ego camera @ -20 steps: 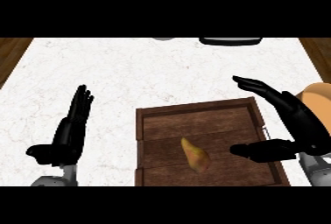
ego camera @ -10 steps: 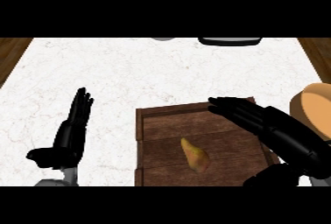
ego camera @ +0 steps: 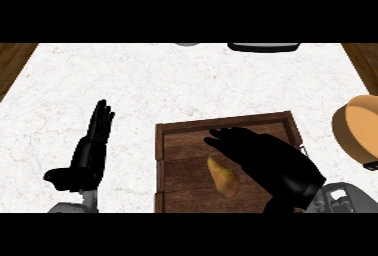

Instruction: Pick the pear from the tray and place it in the pot

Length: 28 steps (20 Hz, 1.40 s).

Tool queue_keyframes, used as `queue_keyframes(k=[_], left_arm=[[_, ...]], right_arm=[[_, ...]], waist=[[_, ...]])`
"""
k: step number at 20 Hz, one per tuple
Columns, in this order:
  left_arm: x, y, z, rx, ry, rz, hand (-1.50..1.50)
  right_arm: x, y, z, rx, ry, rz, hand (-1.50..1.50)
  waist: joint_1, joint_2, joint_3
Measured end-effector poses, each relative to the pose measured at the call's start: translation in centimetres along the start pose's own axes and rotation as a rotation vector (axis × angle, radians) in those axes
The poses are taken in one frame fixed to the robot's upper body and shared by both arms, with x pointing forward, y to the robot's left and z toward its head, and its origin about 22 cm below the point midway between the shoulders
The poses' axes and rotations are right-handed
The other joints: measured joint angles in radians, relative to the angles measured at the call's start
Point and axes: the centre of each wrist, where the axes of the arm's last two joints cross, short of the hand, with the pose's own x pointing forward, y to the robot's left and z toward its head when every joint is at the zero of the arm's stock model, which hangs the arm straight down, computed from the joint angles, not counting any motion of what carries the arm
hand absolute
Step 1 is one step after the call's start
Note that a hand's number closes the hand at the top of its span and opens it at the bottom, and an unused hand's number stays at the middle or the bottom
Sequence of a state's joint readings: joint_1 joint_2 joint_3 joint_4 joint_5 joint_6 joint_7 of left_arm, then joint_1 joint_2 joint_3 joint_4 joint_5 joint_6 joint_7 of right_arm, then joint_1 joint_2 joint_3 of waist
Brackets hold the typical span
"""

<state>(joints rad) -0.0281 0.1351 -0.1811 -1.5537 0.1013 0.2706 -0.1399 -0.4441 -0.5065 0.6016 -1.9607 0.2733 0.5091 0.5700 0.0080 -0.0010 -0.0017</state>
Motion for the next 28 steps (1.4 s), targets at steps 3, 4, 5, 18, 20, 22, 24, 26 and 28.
queue_keyframes(k=[3, 4, 5, 18, 20, 22, 24, 26, 28], left_arm=[[-0.1, 0.6, -0.1, 0.009, 0.000, -0.002, 0.00], [0.0, 0.8, -0.1, 0.008, 0.002, -0.001, 0.00], [0.0, 1.0, -0.1, 0.009, 0.003, 0.001, 0.00], [-0.5, 1.2, 0.1, 0.014, 0.003, -0.003, 0.00], [-0.5, 1.3, 0.3, 0.014, -0.002, -0.002, 0.00], [-0.3, 1.0, 0.5, 0.015, -0.003, -0.003, 0.00], [0.3, 1.2, 0.6, 0.015, 0.000, -0.003, 0.00], [0.1, 0.8, 0.7, 0.013, 0.004, -0.004, 0.00], [0.5, 1.0, 0.7, 0.008, 0.008, -0.003, 0.00]], right_arm=[[0.5, 1.0, -1.3, 0.030, 0.021, -0.002, -1.50], [0.7, 1.4, -1.7, 0.044, 0.034, 0.003, -1.50], [0.9, 2.1, -2.0, 0.057, 0.052, 0.015, -1.50], [-0.2, 5.2, -4.1, 0.166, 0.154, 0.058, -1.50], [-0.6, 6.0, -4.7, 0.164, 0.151, 0.066, -1.50], [-0.8, 6.4, -5.1, 0.169, 0.156, 0.070, -1.50], [-0.7, 6.6, -5.5, 0.168, 0.160, 0.073, -1.50], [-1.7, 7.2, -5.8, 0.166, 0.163, 0.074, -1.50], [-2.2, 7.6, -6.2, 0.165, 0.163, 0.072, -1.50]], waist=[[-0.002, 0.001, 0.001], [-0.002, 0.000, 0.001], [-0.003, 0.000, 0.001], [-0.006, 0.001, 0.002], [-0.005, 0.001, 0.002], [-0.005, 0.001, 0.002], [-0.005, 0.001, 0.002], [-0.005, 0.001, 0.002], [-0.005, 0.001, 0.002]])
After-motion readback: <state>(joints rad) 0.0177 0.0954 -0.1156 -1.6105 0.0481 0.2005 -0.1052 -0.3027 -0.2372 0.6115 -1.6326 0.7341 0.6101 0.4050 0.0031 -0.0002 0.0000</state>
